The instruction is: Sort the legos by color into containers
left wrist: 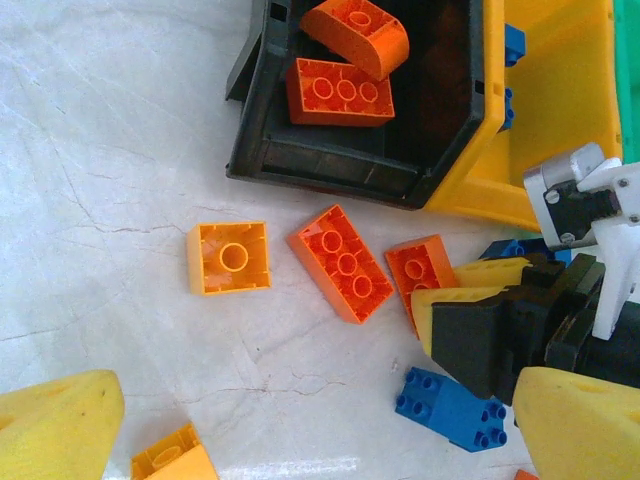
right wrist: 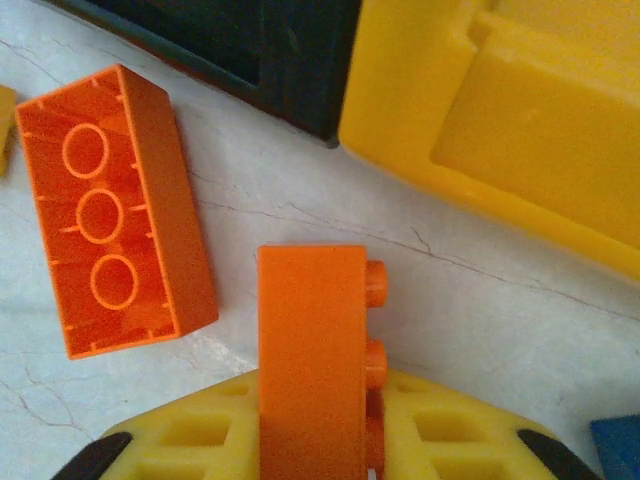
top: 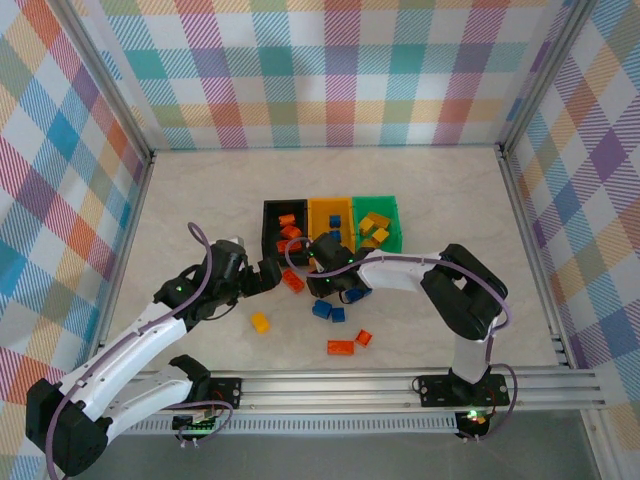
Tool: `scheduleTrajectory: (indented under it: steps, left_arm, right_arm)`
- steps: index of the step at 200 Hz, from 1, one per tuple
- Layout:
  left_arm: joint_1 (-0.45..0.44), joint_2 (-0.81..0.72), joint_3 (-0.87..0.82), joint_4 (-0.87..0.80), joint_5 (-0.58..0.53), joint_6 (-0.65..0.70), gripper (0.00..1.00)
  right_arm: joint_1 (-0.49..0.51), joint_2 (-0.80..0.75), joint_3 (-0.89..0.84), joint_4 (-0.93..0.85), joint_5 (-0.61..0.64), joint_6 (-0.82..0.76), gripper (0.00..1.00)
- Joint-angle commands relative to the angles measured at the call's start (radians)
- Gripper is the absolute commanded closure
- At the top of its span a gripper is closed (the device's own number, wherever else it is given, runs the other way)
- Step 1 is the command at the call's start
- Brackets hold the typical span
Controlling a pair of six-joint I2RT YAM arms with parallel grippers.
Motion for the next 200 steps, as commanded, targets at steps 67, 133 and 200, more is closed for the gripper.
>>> scheduleTrajectory:
  steps: [67,133,200]
  left_arm:
    - [0.010,-0.059,-0.025,-0.035,-0.031,-0.008,0.00]
    - [0.015,-0.083,-0.043,-0.054,-0.021,-0.021,0.00]
    - [0.025,-0.113,-0.041,-0.087,-0.026,-0.014,0.00]
  right_arm:
    - [-0.083,-0.293,0.034,-0.106,0.070,-0.029,0.80]
    - [-0.172,-0.081,0.268,-0.185,0.075,-0.032,0.80]
    - [-0.104,-0.045,0.393,-0.182,-0.057,-0.116,0.80]
